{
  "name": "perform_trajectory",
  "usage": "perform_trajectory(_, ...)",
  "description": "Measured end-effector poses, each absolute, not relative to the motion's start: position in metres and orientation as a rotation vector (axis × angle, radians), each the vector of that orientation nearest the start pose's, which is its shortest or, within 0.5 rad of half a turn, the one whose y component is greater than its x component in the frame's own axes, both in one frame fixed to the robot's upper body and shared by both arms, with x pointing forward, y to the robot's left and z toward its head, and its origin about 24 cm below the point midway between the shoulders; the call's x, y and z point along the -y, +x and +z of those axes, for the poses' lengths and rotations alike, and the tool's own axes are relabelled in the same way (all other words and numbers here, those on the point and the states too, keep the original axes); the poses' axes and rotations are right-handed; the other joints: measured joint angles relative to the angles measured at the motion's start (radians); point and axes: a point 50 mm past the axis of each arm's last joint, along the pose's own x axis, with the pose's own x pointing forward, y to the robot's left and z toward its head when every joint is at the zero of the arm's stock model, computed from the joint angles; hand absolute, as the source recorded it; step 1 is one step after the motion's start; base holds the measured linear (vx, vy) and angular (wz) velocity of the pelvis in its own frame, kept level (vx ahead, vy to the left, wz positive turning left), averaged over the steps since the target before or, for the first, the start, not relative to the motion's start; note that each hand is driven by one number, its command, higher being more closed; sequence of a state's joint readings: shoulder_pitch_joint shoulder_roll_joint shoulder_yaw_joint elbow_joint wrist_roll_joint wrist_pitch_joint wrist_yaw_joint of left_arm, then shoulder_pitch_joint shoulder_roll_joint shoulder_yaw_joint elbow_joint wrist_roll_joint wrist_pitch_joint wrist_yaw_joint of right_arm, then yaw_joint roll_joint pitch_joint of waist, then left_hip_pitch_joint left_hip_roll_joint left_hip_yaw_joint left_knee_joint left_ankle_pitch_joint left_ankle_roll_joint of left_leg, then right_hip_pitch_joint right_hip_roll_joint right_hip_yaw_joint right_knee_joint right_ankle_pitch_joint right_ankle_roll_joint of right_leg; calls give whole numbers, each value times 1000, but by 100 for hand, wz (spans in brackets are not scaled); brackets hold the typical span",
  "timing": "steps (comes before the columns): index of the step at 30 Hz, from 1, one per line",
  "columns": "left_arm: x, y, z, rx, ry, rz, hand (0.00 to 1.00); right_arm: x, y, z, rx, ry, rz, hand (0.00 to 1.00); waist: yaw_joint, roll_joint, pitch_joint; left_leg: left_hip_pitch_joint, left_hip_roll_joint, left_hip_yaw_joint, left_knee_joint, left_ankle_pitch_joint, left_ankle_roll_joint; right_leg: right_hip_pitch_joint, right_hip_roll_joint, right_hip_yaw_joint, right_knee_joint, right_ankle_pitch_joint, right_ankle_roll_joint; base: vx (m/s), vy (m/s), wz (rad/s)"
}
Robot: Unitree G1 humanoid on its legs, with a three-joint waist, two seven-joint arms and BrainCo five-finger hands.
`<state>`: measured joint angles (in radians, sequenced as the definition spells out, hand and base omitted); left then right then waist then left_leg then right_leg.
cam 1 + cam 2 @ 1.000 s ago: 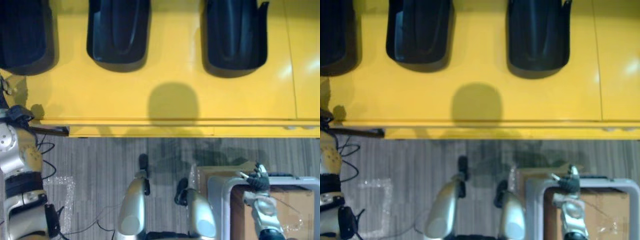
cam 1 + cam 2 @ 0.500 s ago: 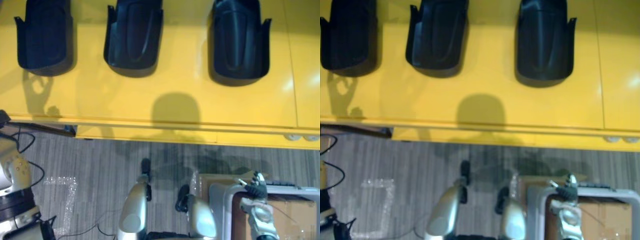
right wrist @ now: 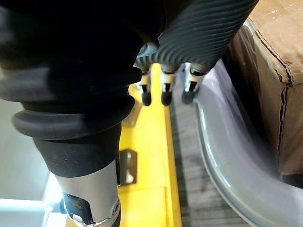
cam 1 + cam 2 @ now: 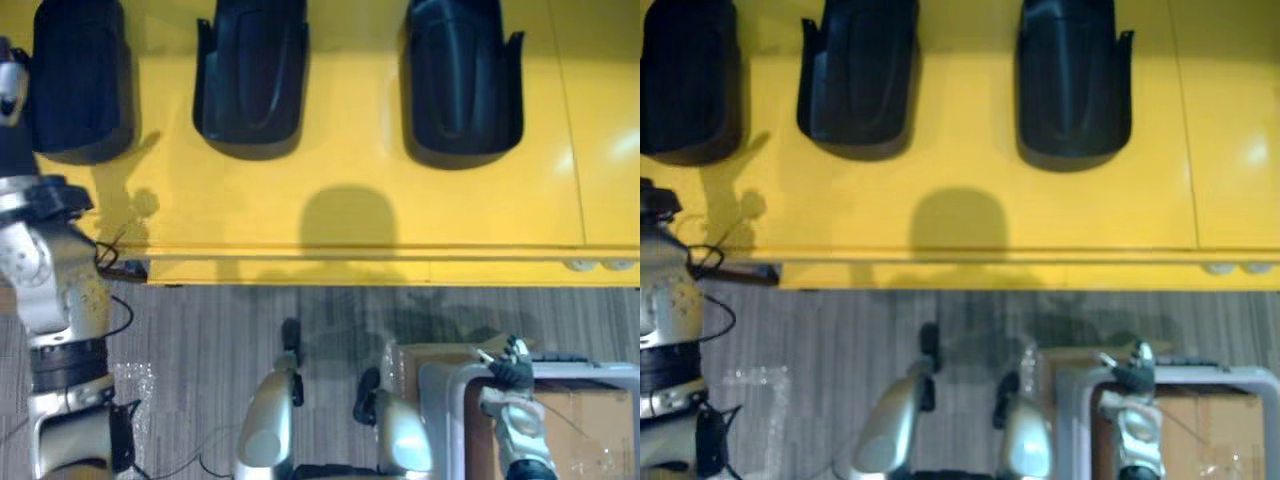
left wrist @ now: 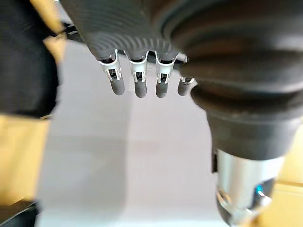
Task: Walk over and take plastic housings, then place them on the shelf
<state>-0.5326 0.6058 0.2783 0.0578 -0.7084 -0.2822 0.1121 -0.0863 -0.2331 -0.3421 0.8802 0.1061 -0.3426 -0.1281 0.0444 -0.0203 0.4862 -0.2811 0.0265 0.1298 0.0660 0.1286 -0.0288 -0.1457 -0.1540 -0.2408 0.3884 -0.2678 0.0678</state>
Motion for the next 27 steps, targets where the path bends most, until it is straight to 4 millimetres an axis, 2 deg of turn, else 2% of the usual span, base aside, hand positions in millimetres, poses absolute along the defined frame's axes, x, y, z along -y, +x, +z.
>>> perform_trajectory(8,-274,306,263,831,-239,155,0,289,204,-67,-370,-51,-546,0,-3,-6,-3,-2,3,21,2,-2,4,-14,11,22,2,10,-4,-28,8,-9)
perform_trajectory(20,-257,320,251,709,-150,22,0,286,213,-63,-355,-50,-513,0,-3,-11,-5,-21,6,24,9,0,6,-42,11,31,26,10,-4,-3,1,-1)
perform_trajectory(27,-263,329,235,602,-187,44,0,284,214,-63,-358,-51,-507,0,-4,-12,-5,-21,7,28,9,4,10,-48,11,36,35,10,-4,-11,5,-2)
